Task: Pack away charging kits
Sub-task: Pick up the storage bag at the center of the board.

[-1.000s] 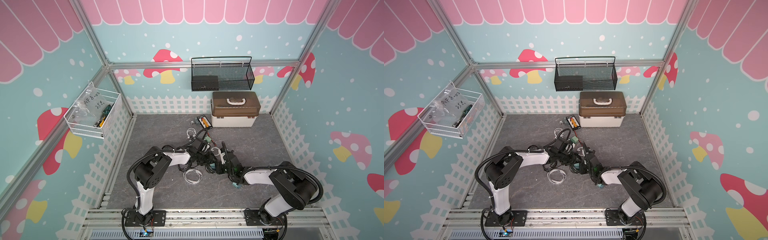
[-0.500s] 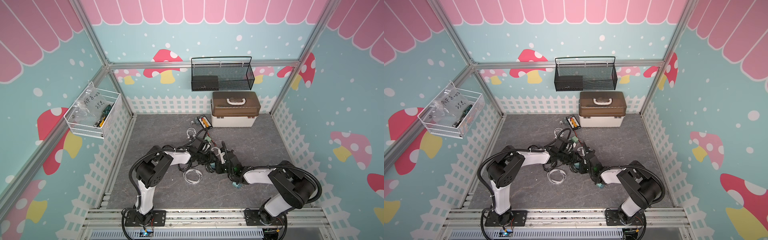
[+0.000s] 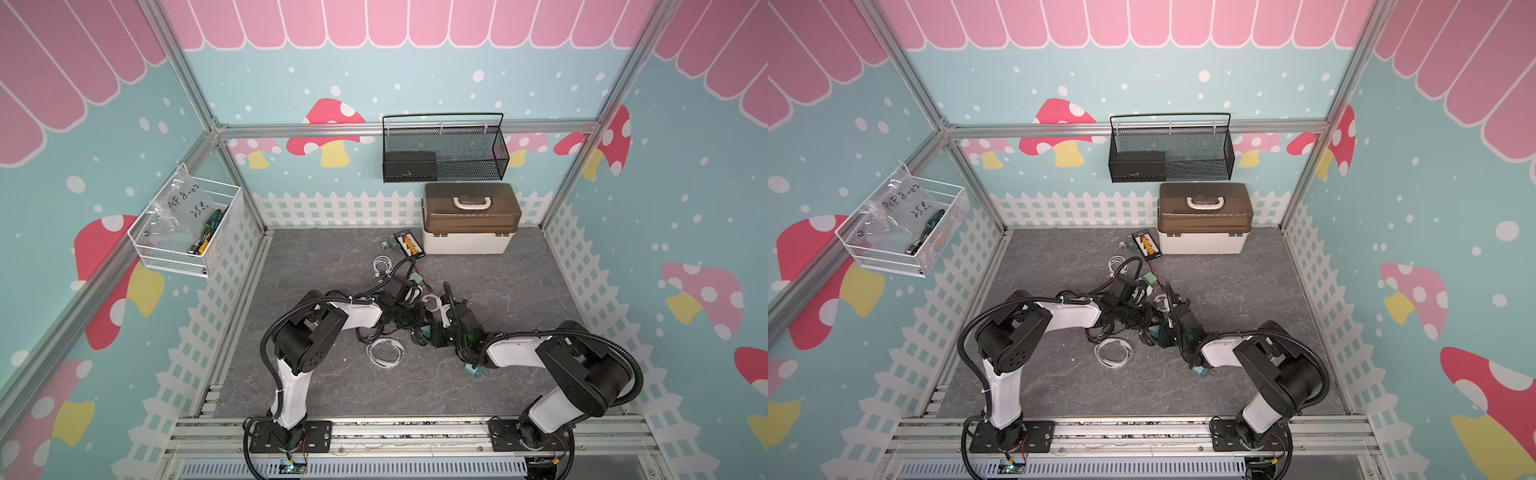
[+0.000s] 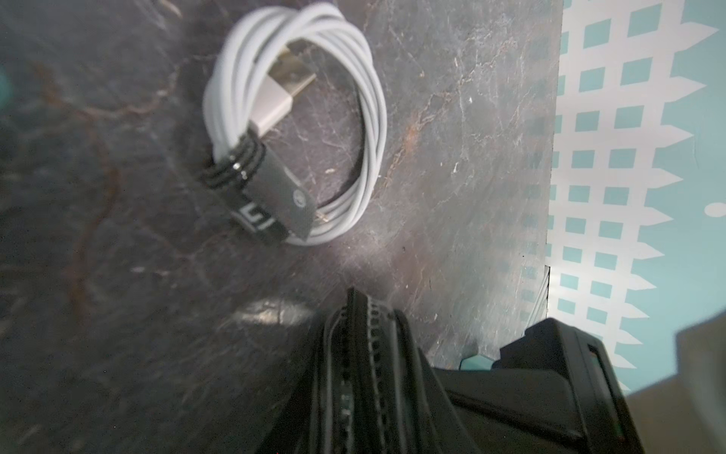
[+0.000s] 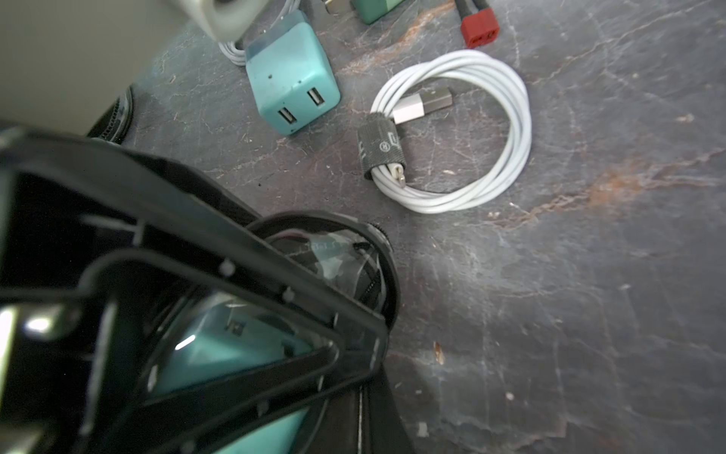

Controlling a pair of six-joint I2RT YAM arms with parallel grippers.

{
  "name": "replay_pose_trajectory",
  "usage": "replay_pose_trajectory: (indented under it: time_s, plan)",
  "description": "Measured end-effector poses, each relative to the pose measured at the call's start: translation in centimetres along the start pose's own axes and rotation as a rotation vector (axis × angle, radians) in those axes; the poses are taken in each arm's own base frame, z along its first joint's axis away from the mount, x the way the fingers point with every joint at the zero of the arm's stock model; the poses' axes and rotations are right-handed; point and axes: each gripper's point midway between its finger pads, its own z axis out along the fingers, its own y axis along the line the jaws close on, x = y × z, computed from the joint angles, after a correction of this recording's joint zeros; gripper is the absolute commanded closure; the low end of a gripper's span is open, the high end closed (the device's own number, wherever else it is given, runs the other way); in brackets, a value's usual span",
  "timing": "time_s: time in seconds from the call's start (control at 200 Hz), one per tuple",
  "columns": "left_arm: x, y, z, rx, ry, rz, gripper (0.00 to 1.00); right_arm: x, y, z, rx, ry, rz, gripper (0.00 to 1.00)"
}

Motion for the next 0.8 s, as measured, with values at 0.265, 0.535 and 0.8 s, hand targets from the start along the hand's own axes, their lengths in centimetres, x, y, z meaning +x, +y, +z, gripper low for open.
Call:
replay_pose_trajectory:
  time_s: [0.265, 0.535, 0.8]
  plan:
    - [0.9, -0.4, -1.3, -0.022, 0.027, -0.023, 1.0, -0.5, 0.5, -2.3, -0.002, 0.009, -0.001, 0.81]
    - [0.1, -3.3, -4.9, -0.022, -0.033, -0.006, 1.0, -3.6, 2.0, -6.2, -0.027, -0.069, -0.012, 0.75]
    - [-3.3, -9.2, -13.8, 0.058, -0.374, 0.093, 1.0, -7.8, 4.9, -13.2, -0.124, -0.261, -0.038, 0.71]
